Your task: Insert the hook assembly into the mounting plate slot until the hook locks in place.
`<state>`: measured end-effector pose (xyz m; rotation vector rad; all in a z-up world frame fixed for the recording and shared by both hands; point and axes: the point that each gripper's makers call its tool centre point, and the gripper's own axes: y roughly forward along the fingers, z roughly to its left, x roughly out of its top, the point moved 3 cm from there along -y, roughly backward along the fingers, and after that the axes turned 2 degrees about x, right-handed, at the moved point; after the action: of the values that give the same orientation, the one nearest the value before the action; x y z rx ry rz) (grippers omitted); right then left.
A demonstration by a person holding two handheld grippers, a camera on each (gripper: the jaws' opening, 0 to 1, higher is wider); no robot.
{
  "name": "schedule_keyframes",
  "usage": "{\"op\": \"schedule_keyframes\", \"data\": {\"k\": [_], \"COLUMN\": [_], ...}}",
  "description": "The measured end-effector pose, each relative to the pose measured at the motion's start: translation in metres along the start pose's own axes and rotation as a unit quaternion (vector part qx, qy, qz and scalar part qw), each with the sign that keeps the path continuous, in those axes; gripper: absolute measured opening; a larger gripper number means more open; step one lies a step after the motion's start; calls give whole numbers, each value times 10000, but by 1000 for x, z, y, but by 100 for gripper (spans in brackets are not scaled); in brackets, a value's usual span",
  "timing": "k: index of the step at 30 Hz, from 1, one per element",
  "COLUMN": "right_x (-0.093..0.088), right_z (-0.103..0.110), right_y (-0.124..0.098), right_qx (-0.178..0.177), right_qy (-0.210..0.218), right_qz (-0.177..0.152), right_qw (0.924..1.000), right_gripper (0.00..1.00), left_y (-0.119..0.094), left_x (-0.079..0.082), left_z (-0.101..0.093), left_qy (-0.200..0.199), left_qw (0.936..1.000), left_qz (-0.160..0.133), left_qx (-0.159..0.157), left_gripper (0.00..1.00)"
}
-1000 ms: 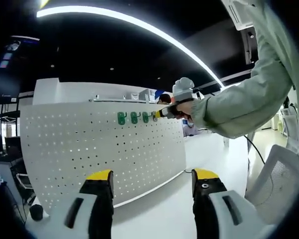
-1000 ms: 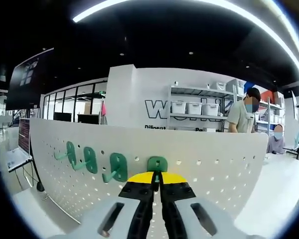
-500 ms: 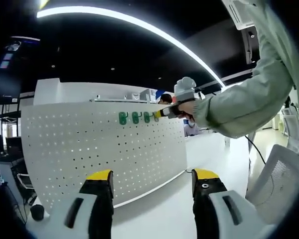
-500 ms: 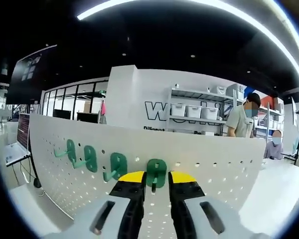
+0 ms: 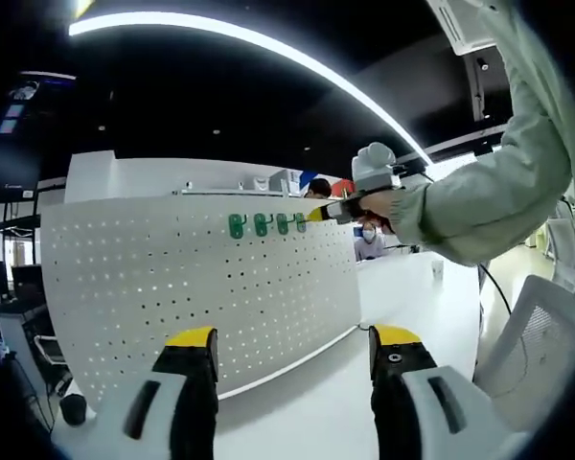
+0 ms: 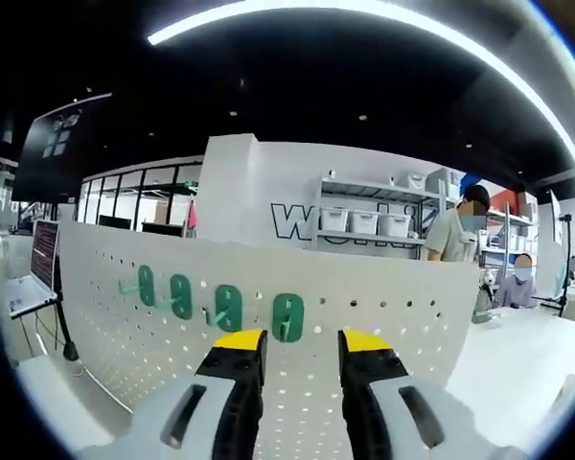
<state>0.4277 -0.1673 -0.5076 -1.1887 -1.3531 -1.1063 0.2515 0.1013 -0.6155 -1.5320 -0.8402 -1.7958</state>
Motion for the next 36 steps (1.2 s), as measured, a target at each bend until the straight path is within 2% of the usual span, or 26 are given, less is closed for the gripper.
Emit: {"op": "schedule_keyframes", "data": {"k": [11, 24, 36], "right_x": [-19, -39, -63], "right_z": [6, 21, 32], "right_y": [-27, -63, -93], "right_qx": [30, 278, 522], "right_qy": [81, 142, 209], "right_qz": [136, 338, 612], "right_qw": [9999, 9989, 9965], "right_gripper": [40, 44, 47], "left_y": [-1, -2, 0], "left_x": [-1, -2, -7], "left_z": [2, 5, -1], "left_qy": [38, 91, 202], "left_qw": [10000, 9998, 9996], "left_qz": [32, 58, 192], "left_qx": [38, 143, 47], "left_gripper": [66, 66, 66]}}
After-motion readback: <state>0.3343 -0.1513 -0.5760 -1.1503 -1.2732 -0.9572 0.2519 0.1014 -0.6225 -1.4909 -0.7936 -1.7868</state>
